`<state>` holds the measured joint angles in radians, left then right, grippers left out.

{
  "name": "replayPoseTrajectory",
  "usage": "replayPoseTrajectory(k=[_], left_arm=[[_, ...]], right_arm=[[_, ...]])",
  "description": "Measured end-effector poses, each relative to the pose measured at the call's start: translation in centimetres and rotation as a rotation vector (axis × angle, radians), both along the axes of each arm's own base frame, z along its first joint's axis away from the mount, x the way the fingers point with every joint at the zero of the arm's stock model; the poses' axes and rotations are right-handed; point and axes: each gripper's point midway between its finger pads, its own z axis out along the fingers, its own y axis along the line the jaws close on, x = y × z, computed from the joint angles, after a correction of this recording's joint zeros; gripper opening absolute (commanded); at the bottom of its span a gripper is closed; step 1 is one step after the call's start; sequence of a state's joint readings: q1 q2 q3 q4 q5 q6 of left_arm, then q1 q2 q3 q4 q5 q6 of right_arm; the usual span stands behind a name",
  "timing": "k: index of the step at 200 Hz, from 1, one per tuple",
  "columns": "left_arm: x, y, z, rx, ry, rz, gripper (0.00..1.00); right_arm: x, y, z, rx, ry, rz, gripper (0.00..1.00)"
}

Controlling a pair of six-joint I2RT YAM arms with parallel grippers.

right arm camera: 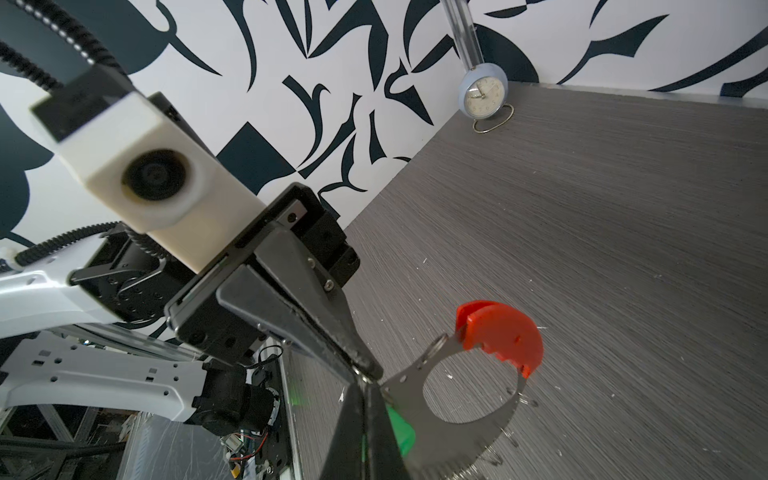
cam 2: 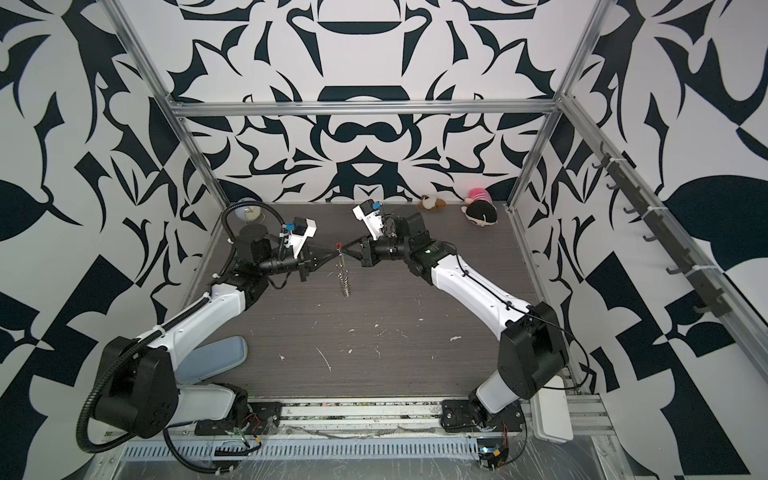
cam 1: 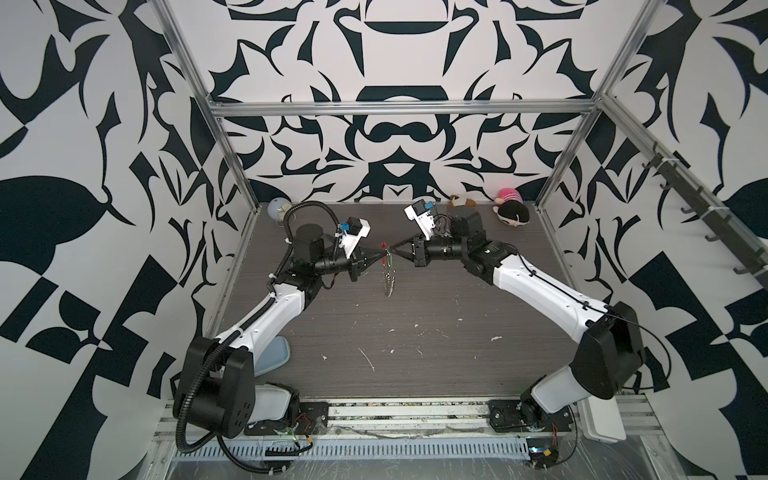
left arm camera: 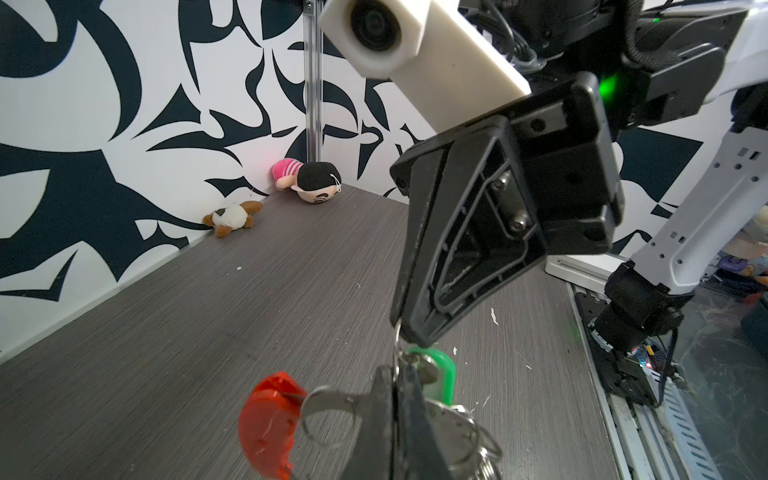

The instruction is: Put the keys on the keyring

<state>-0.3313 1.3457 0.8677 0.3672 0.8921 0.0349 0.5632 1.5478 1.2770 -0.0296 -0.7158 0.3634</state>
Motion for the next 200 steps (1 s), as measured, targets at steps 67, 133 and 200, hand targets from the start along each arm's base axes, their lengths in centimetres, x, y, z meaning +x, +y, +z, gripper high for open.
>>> replayPoseTrajectory(k=[67, 133, 200], left_arm=[[0.5, 0.1, 0.2, -0.009, 0.019, 0.033, 0.0], [1.0, 0.2, 1.4, -0.101, 0.039, 0.064, 0.0], [1.4, 0.6, 2.4, -0.181, 0.051, 0.082, 0.0]], right_arm=[[0.8, -0.3, -0.8, -0.011, 0.021, -0.076, 0.0], [1.3, -0.3, 0.1, 0.067, 0.072, -0.098, 0.0], [1.5, -0.5, 0.8, 0.13, 0.151, -0.088, 0.0]])
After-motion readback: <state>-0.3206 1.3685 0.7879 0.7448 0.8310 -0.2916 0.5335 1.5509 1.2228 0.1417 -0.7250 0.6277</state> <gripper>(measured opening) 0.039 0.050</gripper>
